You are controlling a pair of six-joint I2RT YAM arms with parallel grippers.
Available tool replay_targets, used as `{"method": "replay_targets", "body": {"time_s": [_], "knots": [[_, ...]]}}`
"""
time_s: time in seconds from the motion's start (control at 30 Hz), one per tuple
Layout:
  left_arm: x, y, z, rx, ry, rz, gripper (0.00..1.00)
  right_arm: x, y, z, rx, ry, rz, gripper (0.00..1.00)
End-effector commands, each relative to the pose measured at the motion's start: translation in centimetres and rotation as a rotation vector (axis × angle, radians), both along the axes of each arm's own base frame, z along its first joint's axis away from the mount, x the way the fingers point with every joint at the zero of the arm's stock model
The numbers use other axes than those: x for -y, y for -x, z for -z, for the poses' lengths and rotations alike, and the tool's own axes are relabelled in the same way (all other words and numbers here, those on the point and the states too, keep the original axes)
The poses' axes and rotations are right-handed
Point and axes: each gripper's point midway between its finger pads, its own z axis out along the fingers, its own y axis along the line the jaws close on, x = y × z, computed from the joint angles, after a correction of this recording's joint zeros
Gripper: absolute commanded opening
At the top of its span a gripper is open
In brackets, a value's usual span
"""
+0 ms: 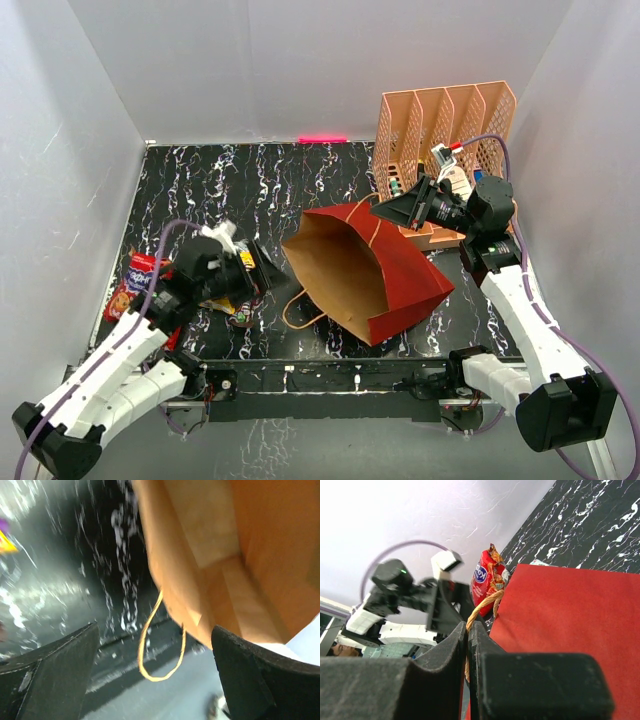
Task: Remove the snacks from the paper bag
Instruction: Adjust the paper bag at the center of the board.
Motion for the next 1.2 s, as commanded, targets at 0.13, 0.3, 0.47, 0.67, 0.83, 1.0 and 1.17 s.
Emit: {"method": "replay_targets", "body": {"time_s": [0.13, 0.3, 0.47, 0.67, 0.83, 1.0, 1.17], "knots": [[4.4, 5.7, 3.1, -0.244, 0.276, 0.229, 0.91, 0.1, 0.1, -1.8, 0.087, -0.025, 0.005, 0.07], [6.8, 7.8, 4.7, -0.288, 0.309, 0.331, 0.55, 0.2, 0.1, -1.7, 0.089, -0.023, 0.011, 0.07], [6.0, 6.8, 3.0, -0.188, 0.223, 0.318, 0.26, 0.2, 0.2, -1.6, 0.078, -0.016, 0.011, 0.07], [5.0, 4.8, -2.7, -0.007, 0.17, 0.27, 0.0, 0.4, 0.3, -2.1, 0.106, 0.013, 0.025, 0.07], [4.8, 3.6, -7.6, 0.106, 0.173, 0.251, 0.0, 0.6, 0.1, -2.3, 0.111, 0.029, 0.052, 0.07], [5.5, 3.0, -7.1, 0.096, 0.156, 0.265, 0.0, 1.2, -0.7, -0.8, 0.091, 0.062, 0.113, 0.07], [5.8, 2.4, -6.7, 0.105, 0.144, 0.261, 0.0, 2.0, -1.4, 0.9, 0.078, 0.133, 0.179, 0.07]]}}
